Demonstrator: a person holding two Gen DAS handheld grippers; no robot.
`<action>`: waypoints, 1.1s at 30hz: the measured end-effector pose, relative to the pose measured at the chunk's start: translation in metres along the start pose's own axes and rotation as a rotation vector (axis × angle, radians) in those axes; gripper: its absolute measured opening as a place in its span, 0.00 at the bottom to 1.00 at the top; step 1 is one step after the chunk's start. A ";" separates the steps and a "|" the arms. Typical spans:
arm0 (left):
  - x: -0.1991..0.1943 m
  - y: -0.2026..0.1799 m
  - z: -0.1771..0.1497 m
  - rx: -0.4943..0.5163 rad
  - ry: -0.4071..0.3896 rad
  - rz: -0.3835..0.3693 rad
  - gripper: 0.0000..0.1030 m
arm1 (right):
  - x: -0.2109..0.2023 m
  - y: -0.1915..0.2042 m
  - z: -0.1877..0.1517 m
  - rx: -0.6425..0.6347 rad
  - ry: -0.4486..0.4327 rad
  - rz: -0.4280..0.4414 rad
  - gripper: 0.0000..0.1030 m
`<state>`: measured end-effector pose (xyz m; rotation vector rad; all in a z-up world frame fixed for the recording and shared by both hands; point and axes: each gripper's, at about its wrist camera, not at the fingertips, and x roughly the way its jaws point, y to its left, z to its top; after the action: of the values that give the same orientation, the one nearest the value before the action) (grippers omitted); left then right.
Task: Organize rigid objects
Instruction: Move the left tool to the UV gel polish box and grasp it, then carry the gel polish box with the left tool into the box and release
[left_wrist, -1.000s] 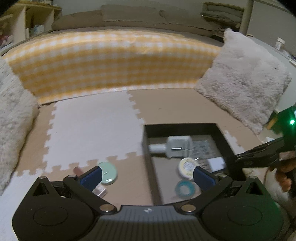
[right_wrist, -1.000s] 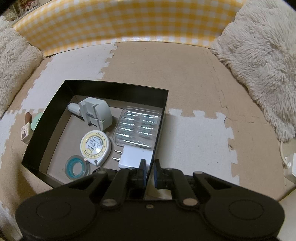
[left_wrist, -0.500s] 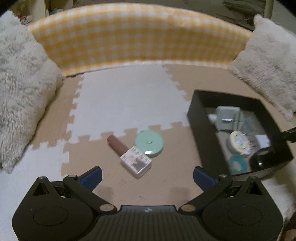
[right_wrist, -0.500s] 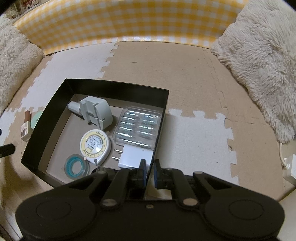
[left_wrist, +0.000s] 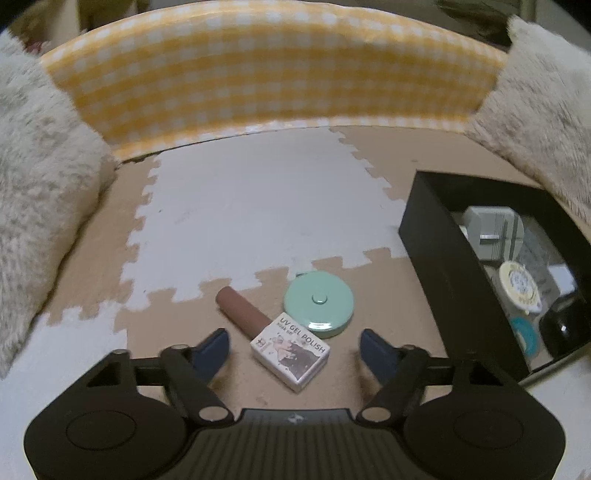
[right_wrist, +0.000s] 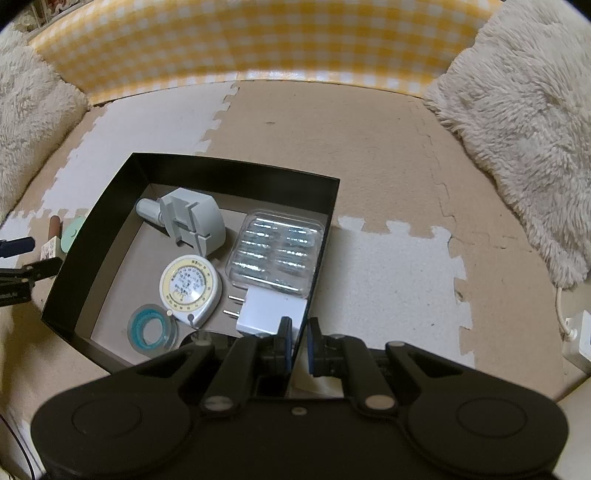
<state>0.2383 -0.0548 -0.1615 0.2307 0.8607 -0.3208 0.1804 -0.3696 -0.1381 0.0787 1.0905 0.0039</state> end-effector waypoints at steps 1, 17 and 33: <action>0.002 -0.001 0.000 0.021 -0.003 0.004 0.67 | 0.000 0.000 0.000 0.000 0.000 0.000 0.08; 0.011 -0.001 -0.002 0.058 0.010 0.003 0.47 | 0.000 0.000 0.001 -0.001 0.000 -0.001 0.08; -0.047 -0.018 0.023 -0.018 -0.145 -0.077 0.47 | 0.000 -0.001 0.000 0.006 0.000 0.007 0.08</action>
<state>0.2196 -0.0709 -0.1121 0.1555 0.7298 -0.3966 0.1804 -0.3709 -0.1380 0.0882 1.0899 0.0063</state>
